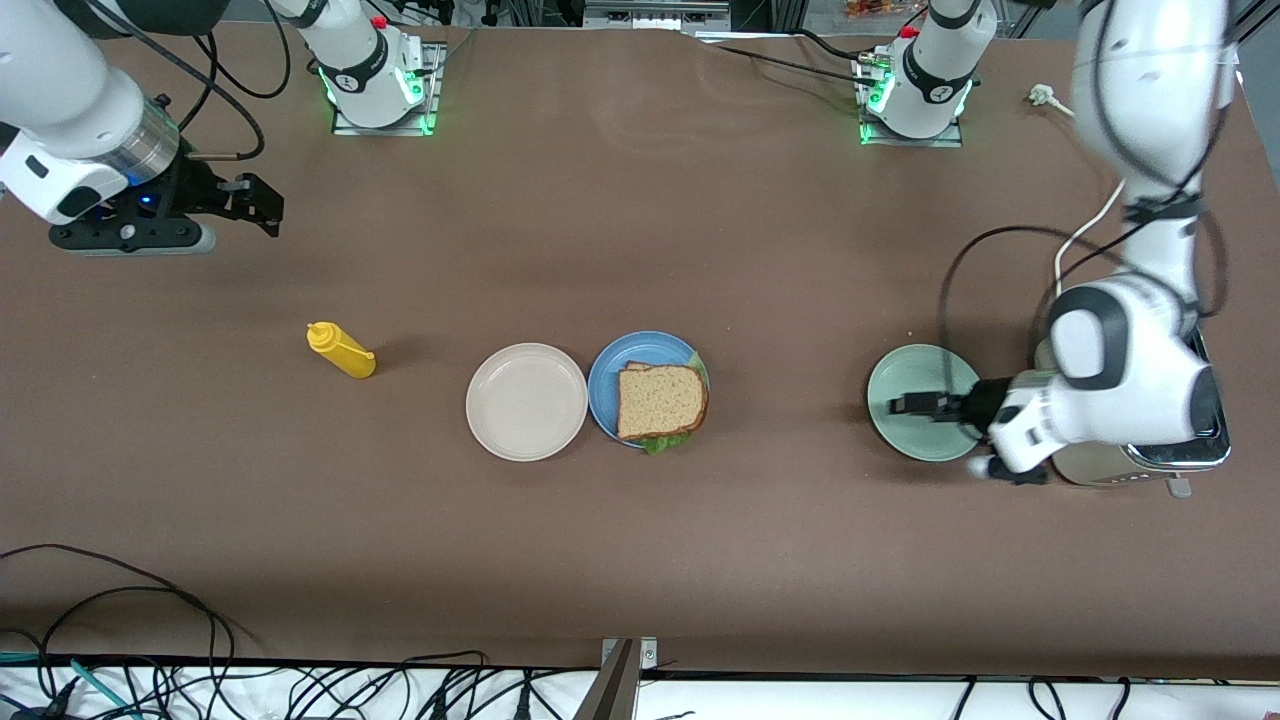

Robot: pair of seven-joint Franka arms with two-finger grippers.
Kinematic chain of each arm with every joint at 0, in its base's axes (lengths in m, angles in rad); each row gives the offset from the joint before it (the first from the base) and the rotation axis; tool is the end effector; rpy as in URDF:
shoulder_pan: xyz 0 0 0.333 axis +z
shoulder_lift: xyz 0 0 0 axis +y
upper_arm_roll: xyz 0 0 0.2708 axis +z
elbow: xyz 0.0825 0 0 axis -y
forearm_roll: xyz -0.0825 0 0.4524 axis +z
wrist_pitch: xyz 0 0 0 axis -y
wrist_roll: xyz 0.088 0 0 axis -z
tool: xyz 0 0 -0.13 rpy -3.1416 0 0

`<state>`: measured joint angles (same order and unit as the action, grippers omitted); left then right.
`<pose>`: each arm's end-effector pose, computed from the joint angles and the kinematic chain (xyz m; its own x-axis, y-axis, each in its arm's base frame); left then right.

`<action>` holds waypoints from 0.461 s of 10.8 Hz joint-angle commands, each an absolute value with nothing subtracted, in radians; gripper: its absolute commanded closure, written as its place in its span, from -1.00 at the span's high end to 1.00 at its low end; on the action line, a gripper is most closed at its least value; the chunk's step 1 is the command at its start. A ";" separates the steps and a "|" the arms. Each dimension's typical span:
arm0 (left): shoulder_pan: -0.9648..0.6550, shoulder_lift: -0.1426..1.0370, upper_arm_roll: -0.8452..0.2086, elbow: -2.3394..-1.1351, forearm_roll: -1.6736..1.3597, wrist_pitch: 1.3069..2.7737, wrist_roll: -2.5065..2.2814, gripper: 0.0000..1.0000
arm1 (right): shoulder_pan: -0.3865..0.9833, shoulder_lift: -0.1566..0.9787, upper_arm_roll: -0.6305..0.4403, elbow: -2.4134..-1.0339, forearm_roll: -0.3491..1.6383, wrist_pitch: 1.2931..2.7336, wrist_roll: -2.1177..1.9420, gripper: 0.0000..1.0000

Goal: Make sandwich in blue plate with both arms
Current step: 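Withdraw the left gripper toward the toaster while the right gripper rises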

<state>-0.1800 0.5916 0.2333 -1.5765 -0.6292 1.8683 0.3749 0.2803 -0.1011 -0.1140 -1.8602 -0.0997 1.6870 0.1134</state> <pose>0.6985 -0.0300 0.1934 0.9842 -0.1035 -0.1438 -0.0246 -0.8836 0.4676 0.5872 0.0853 0.4711 0.9958 0.0659 -0.0629 0.0717 -0.9930 0.0941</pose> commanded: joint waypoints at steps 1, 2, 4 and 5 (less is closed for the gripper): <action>-0.170 0.357 0.227 -1.660 -0.323 1.841 0.422 1.00 | 0.097 -0.097 0.021 -1.839 -0.084 1.695 0.104 1.00; -0.170 0.297 0.221 -1.660 -0.231 1.827 0.381 1.00 | 0.078 -0.100 0.046 -1.839 -0.084 1.694 0.106 1.00; -0.169 0.220 0.221 -1.660 -0.160 1.757 0.335 1.00 | 0.074 -0.107 0.048 -1.838 -0.068 1.690 0.109 1.00; -0.169 0.194 0.221 -1.660 -0.129 1.737 0.328 1.00 | 0.043 -0.113 0.052 -1.838 -0.042 1.692 0.107 1.00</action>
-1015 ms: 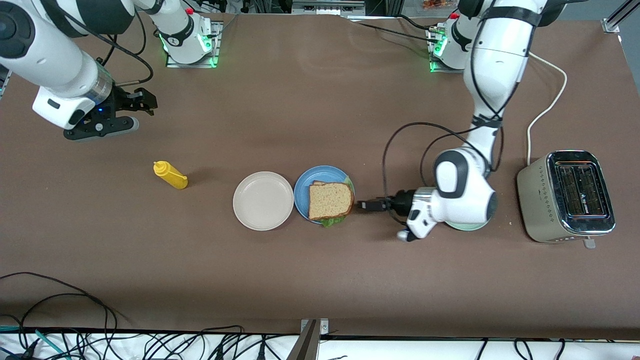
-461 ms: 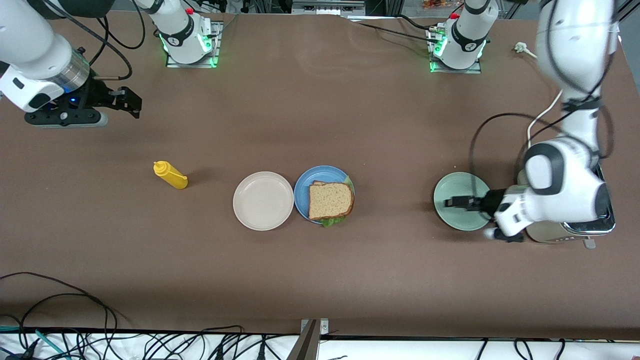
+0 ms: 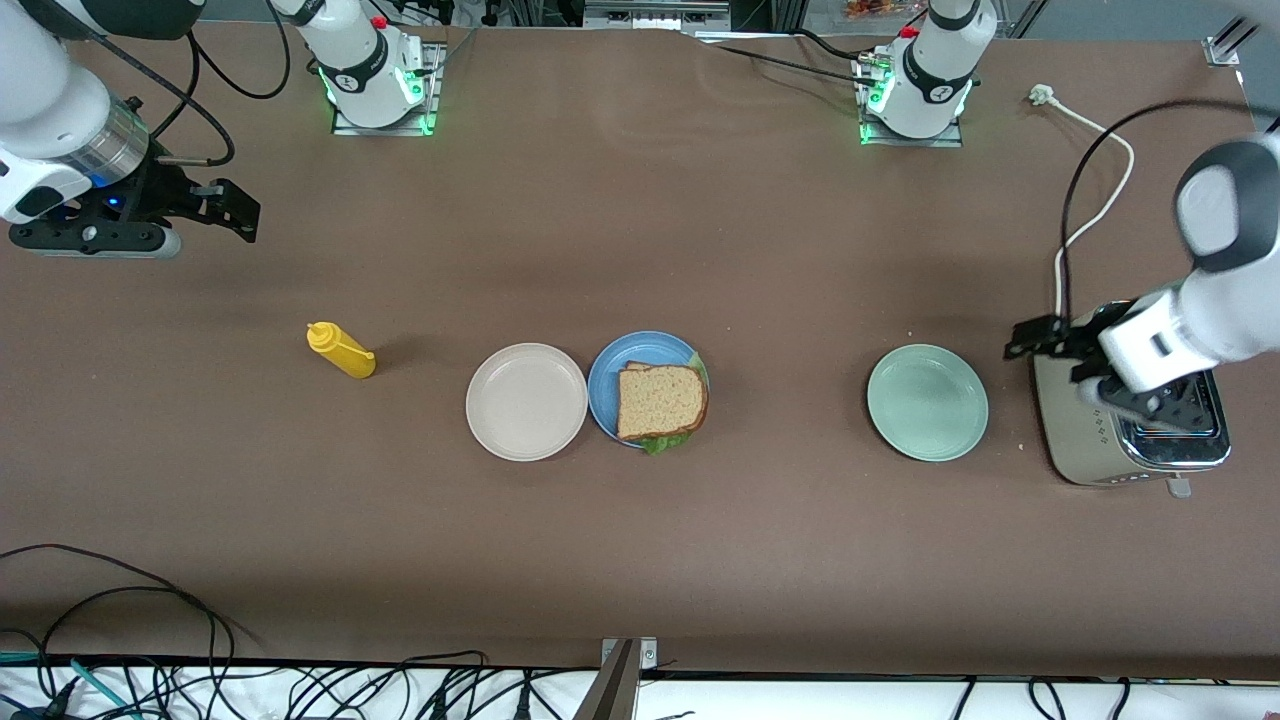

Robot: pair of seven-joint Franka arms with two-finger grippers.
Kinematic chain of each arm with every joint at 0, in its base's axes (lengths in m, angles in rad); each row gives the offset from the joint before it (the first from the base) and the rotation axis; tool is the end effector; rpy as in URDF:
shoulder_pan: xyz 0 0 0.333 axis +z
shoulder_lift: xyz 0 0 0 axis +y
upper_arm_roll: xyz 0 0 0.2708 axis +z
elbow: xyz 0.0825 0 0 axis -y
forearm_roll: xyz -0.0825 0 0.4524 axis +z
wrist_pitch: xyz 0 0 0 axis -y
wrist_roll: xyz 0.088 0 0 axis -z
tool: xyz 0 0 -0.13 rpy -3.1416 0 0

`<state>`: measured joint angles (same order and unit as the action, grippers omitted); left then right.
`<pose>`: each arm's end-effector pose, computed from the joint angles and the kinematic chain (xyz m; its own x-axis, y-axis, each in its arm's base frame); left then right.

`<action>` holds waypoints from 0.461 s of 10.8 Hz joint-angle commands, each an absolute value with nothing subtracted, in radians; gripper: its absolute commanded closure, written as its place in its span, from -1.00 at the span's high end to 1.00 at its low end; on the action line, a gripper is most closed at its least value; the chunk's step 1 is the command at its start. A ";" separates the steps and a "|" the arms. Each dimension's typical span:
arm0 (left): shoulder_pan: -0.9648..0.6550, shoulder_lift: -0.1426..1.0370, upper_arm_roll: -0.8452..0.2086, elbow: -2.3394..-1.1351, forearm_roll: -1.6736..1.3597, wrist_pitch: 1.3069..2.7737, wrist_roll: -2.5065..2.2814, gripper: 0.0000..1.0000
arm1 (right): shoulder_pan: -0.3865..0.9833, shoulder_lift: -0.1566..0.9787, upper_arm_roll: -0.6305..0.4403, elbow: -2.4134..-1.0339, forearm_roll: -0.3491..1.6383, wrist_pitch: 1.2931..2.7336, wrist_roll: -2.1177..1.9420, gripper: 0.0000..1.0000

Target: Make sandwich in blue plate with both arms

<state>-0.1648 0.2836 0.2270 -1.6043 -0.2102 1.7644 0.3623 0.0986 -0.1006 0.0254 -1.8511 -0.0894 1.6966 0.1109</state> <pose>0.6827 0.0108 0.3729 0.9651 -0.2547 -0.0615 -0.2413 -0.9555 0.1695 0.5924 0.0635 0.4769 0.9987 0.0244 -0.0441 0.0285 -0.9950 0.0959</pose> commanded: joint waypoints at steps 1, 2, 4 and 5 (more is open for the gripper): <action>-0.169 0.166 0.219 -1.660 -0.089 1.730 0.327 1.00 | 0.025 -0.121 0.061 -1.838 -0.022 1.690 0.109 1.00; -0.169 0.138 0.219 -1.660 -0.062 1.711 0.325 1.00 | 0.018 -0.130 0.060 -1.838 -0.018 1.690 0.113 1.00; -0.167 0.076 0.195 -1.660 -0.002 1.645 0.267 0.84 | 0.018 -0.123 0.054 -1.797 -0.017 1.645 0.118 1.00; -0.161 0.042 0.164 -1.658 0.035 1.611 0.215 0.83 | 0.018 -0.121 0.054 -1.789 -0.017 1.625 0.127 1.00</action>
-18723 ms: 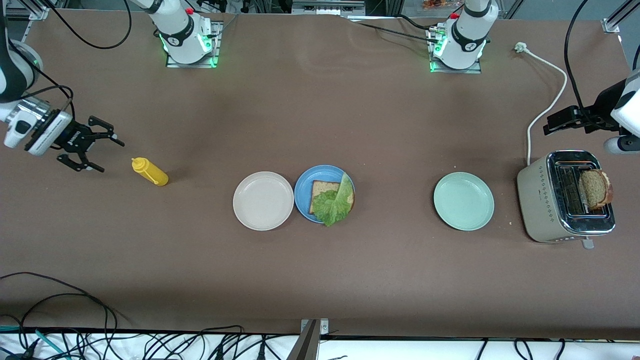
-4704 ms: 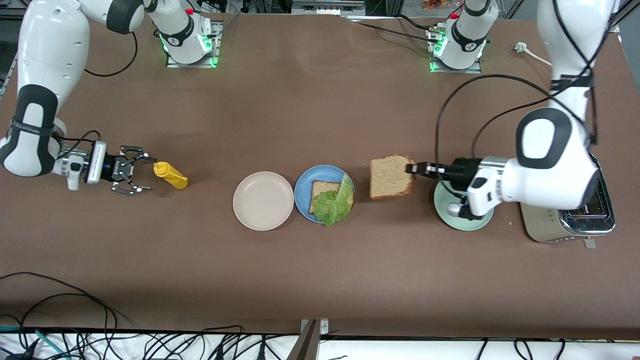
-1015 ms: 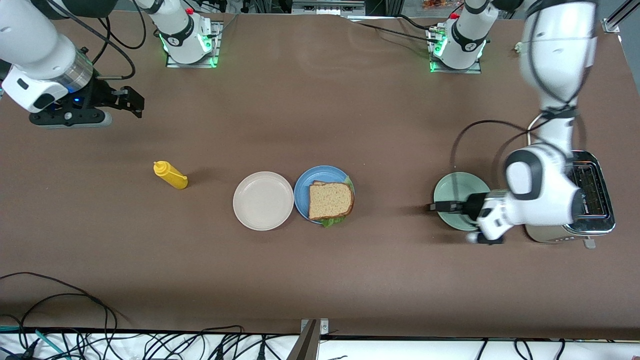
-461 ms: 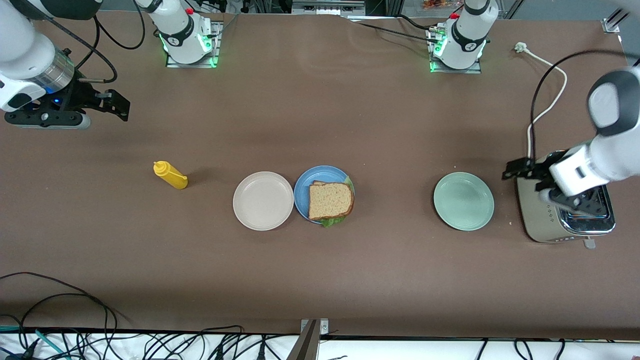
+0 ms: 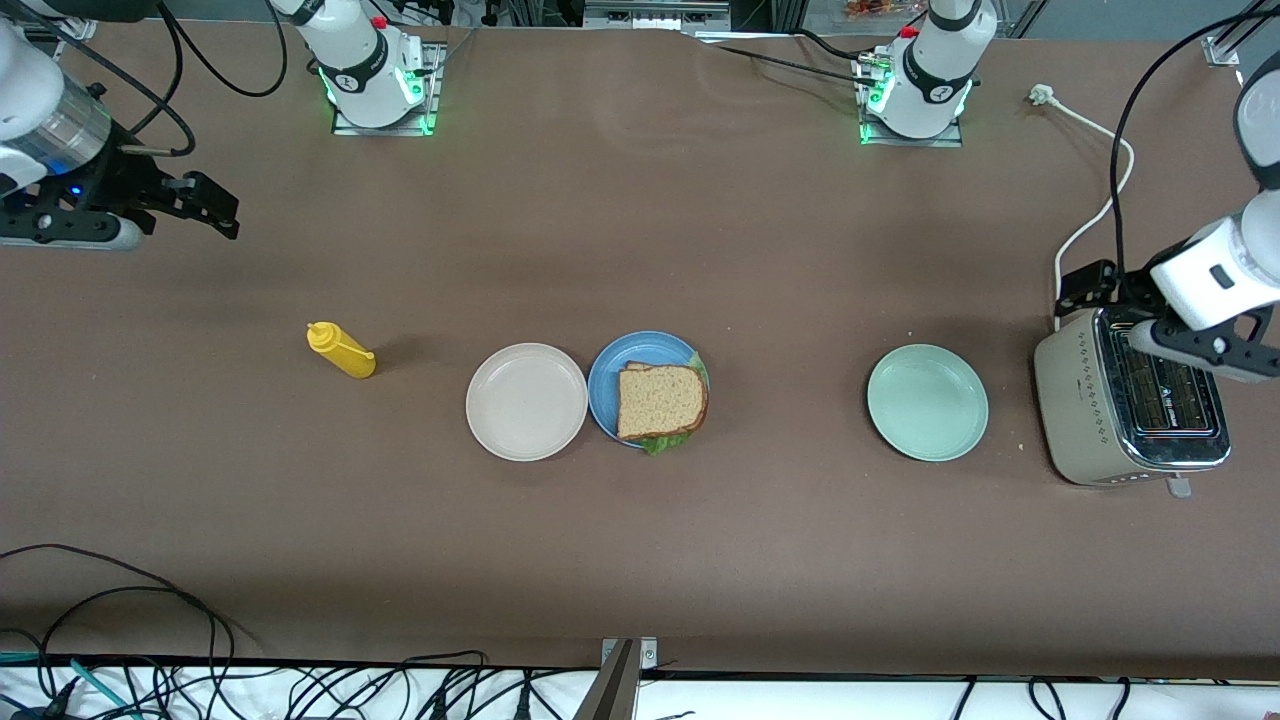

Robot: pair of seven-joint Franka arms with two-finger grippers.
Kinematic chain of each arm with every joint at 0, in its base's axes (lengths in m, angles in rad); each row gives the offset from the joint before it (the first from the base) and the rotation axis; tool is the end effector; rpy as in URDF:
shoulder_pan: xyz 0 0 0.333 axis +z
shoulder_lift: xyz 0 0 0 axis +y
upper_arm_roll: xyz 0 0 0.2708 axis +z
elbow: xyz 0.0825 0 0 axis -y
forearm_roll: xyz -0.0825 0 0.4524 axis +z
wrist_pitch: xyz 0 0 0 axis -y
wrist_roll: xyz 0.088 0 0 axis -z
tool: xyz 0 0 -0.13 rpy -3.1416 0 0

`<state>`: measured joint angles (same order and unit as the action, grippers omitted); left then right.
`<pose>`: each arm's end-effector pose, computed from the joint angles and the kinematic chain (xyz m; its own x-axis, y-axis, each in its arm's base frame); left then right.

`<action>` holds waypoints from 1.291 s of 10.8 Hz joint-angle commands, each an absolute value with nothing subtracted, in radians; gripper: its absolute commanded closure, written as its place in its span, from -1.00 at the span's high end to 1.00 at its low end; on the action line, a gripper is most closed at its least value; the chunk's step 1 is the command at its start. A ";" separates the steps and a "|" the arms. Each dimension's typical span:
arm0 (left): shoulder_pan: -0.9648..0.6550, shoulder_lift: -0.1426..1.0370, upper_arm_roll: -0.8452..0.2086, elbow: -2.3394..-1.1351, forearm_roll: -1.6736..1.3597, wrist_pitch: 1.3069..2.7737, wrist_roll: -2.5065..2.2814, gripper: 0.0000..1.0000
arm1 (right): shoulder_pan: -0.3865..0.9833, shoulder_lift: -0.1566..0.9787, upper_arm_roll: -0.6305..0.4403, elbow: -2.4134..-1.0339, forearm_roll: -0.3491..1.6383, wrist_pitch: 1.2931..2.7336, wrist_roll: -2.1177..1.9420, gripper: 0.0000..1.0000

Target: Make sandwich in blue plate with both arms

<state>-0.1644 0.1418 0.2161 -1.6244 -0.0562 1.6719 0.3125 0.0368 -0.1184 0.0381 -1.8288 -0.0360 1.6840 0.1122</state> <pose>0.6545 0.0223 0.4469 0.9646 -0.2518 -0.0788 -0.2483 -0.9673 0.0516 0.5926 0.0408 0.4982 0.9992 -0.0335 -0.0219 -0.0326 -0.9985 0.0429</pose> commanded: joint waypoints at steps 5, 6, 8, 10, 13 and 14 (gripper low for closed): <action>-0.127 -0.041 0.078 -1.620 0.046 1.477 0.029 1.00 | 0.002 -0.123 0.057 -1.789 0.017 1.620 0.137 1.00; -0.114 -0.041 0.062 -1.590 0.037 1.448 0.028 1.00 | 0.002 -0.123 0.057 -1.789 0.017 1.618 0.137 1.00; -0.112 -0.040 0.045 -1.536 0.032 1.390 0.025 1.00 | -0.002 -0.121 0.060 -1.789 0.018 1.618 0.137 1.00; -0.088 -0.040 0.022 -1.508 0.029 1.355 0.018 1.00 | 0.002 -0.120 0.060 -1.789 0.021 1.620 0.137 1.00; -0.037 -0.041 -0.032 -1.491 0.032 1.355 0.014 1.00 | -0.002 -0.120 0.060 -1.790 0.026 1.618 0.135 1.00; -0.037 -0.041 -0.031 -1.493 0.032 1.355 0.011 1.00 | -0.002 -0.120 0.060 -1.790 0.026 1.618 0.137 1.00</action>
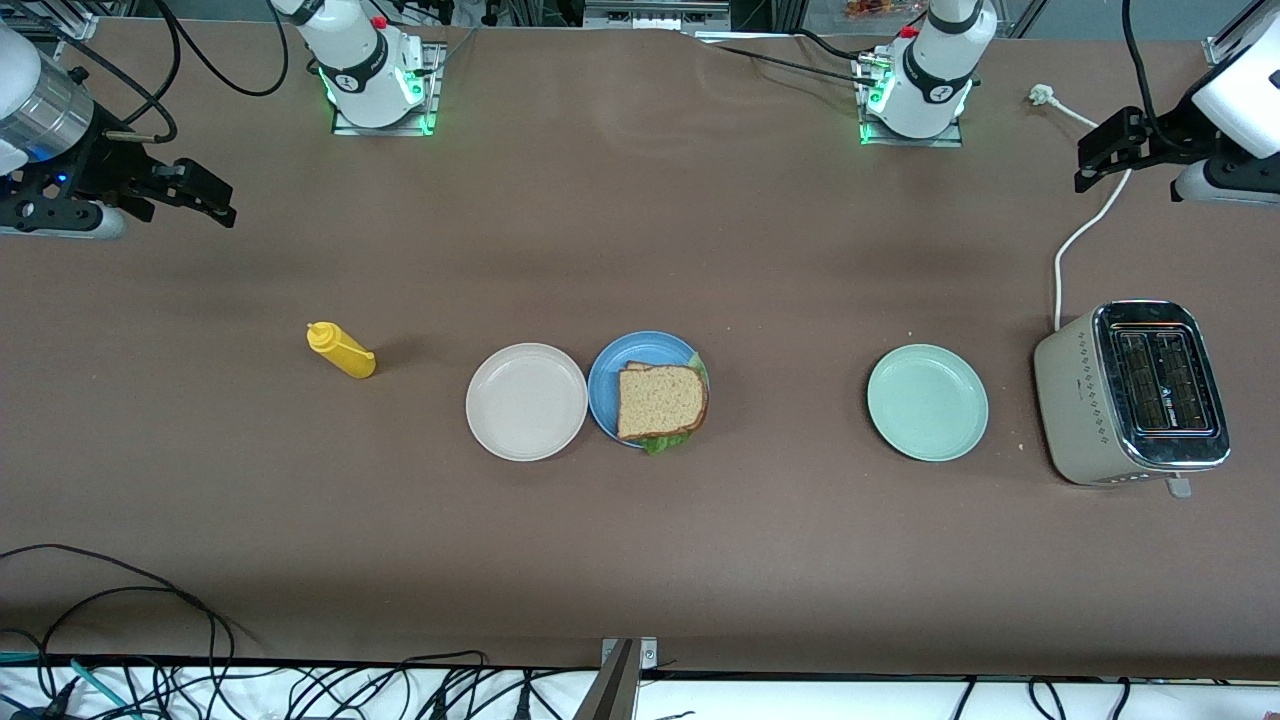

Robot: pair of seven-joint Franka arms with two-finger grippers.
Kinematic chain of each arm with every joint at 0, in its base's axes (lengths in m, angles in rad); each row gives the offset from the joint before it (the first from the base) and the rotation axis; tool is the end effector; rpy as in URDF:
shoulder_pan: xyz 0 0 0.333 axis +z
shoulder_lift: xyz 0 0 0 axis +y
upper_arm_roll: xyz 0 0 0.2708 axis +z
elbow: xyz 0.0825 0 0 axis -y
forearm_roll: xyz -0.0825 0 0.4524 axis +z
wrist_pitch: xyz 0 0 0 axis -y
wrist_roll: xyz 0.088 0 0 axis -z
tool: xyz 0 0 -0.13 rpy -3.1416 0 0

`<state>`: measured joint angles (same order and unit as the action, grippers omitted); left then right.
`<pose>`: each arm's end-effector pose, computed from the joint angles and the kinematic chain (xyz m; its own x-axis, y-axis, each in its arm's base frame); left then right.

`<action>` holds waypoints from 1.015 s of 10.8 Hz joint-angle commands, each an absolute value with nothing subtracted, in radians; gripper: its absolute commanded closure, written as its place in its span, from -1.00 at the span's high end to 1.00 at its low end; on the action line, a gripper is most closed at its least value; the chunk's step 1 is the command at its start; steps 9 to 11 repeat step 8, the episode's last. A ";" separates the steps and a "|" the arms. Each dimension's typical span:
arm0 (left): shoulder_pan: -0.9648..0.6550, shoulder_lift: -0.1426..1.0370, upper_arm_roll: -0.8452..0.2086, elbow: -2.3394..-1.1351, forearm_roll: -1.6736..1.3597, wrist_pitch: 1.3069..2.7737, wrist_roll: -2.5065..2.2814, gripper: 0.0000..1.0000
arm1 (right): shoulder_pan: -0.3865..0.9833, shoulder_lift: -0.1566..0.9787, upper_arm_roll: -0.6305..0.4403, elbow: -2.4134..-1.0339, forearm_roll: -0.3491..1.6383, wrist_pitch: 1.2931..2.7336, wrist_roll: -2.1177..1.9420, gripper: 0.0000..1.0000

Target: Make sandwich in blue plate with both arms

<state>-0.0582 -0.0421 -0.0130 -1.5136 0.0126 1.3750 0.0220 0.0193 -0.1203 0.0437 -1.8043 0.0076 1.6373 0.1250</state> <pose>0.5867 -0.0402 0.5961 0.9912 -0.0902 -0.0966 -0.0917 -0.9957 -0.0110 0.5888 0.0388 0.5086 0.9969 -0.0631 -0.0467 -0.0630 -0.9980 0.0036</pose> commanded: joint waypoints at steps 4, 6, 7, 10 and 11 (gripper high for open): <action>-0.040 -0.035 -0.032 -1.493 0.032 1.353 -0.002 1.00 | -0.002 -0.118 0.060 -1.790 0.026 1.618 0.137 1.00; -0.038 -0.037 -0.031 -1.496 0.031 1.347 -0.002 1.00 | -0.002 -0.118 0.061 -1.790 0.026 1.618 0.137 1.00; -0.038 -0.037 -0.028 -1.494 0.031 1.347 0.000 1.00 | -0.002 -0.118 0.061 -1.790 0.026 1.620 0.137 1.00; -0.037 -0.038 -0.025 -1.494 0.032 1.342 -0.002 1.00 | -0.002 -0.118 0.061 -1.790 0.026 1.620 0.137 1.00; -0.037 -0.038 -0.025 -1.494 0.032 1.342 -0.002 1.00 | -0.002 -0.118 0.061 -1.790 0.026 1.620 0.137 1.00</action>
